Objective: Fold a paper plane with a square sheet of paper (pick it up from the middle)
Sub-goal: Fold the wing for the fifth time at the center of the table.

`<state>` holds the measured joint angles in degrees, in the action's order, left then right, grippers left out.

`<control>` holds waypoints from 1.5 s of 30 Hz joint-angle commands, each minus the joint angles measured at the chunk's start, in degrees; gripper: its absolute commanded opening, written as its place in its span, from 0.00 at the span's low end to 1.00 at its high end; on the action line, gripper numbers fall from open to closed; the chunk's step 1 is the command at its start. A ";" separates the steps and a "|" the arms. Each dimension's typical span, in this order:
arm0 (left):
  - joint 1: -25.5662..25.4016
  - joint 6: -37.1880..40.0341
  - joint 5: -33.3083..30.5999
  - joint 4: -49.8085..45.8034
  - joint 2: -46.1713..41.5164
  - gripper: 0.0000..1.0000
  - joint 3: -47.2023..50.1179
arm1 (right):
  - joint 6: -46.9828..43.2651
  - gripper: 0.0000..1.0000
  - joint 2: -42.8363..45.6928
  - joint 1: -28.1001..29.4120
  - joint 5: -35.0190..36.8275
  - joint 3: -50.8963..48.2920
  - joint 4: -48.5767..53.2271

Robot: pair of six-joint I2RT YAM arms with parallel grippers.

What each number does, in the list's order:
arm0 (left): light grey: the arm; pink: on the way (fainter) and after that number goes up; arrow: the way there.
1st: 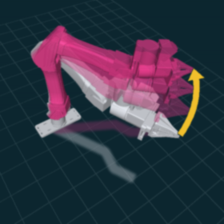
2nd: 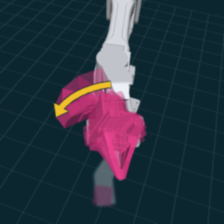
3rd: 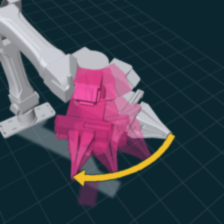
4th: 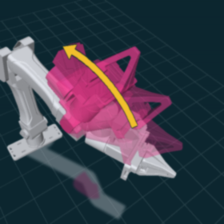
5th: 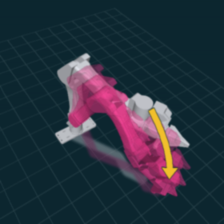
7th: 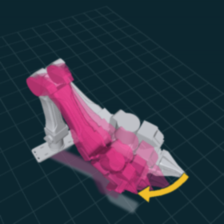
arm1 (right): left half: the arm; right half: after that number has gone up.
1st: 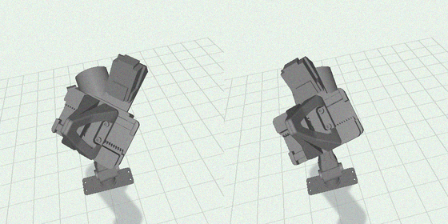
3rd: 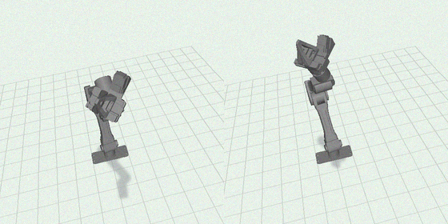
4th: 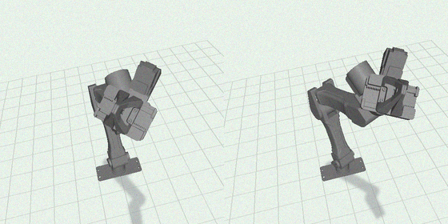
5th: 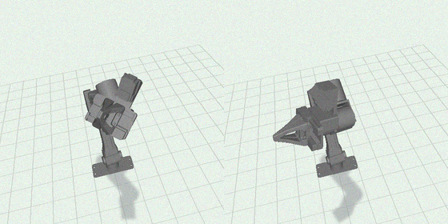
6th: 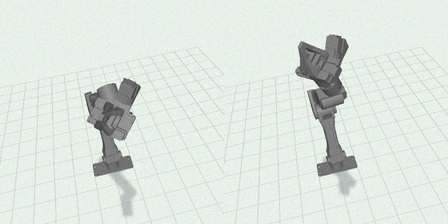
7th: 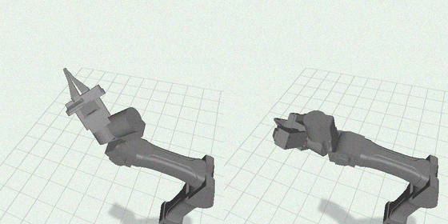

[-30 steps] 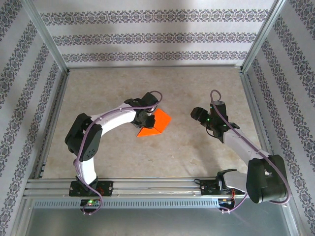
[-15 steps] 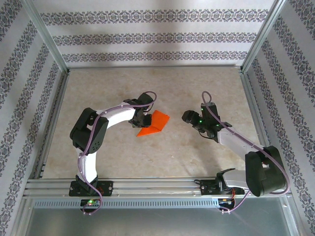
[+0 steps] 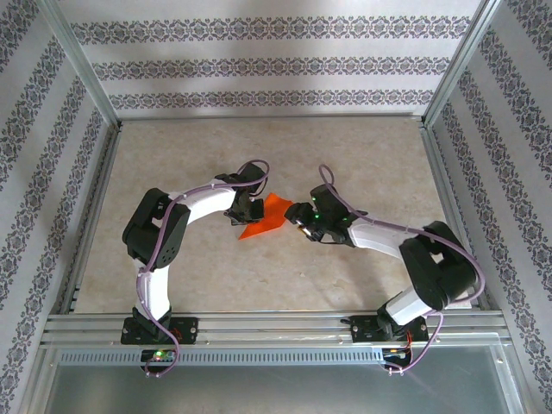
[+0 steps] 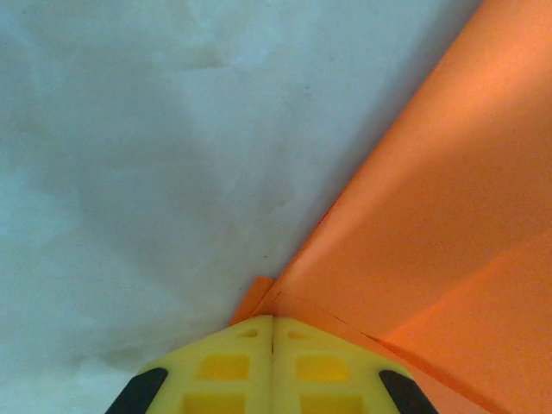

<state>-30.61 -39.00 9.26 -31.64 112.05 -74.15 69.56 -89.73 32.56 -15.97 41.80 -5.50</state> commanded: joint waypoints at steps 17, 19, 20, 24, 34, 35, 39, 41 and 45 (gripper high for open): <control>1.15 -1.02 0.11 -0.85 1.24 0.05 2.48 | 12.25 0.35 -13.36 4.09 -3.63 5.75 -11.74; 1.17 -1.16 0.15 -0.75 1.02 0.05 2.40 | 12.74 0.32 -13.44 4.10 -3.83 5.53 -12.40; 1.17 -1.16 0.15 -0.71 0.90 0.05 2.30 | 13.02 0.30 -13.44 4.16 -3.94 5.36 -12.80; 1.21 -1.16 0.24 -0.82 0.56 0.05 2.23 | 13.81 0.27 -13.54 4.11 -4.20 4.87 -13.96; 1.60 -1.07 0.41 -0.88 -1.35 0.06 2.01 | 13.70 0.15 -14.84 4.11 -5.13 4.52 -14.80; 1.60 -0.99 0.48 -0.95 -1.78 0.06 1.89 | 13.52 0.12 -14.92 4.11 -5.11 4.59 -14.72; 1.96 0.26 0.85 -0.53 -5.23 0.13 2.05 | 12.13 0.03 -14.14 4.05 -4.40 4.69 -13.96; 1.95 2.22 1.17 1.13 -8.09 0.21 3.02 | 10.73 0.01 -12.72 3.94 -3.59 4.69 -12.59; 1.90 10.57 4.64 8.87 -14.70 0.38 8.22 | 8.94 0.00 -9.02 3.01 -2.43 3.62 -9.36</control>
<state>-29.26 -35.38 11.27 -28.86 102.74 -68.62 80.86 -102.52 35.83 -20.03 46.24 -17.34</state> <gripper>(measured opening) 0.354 0.046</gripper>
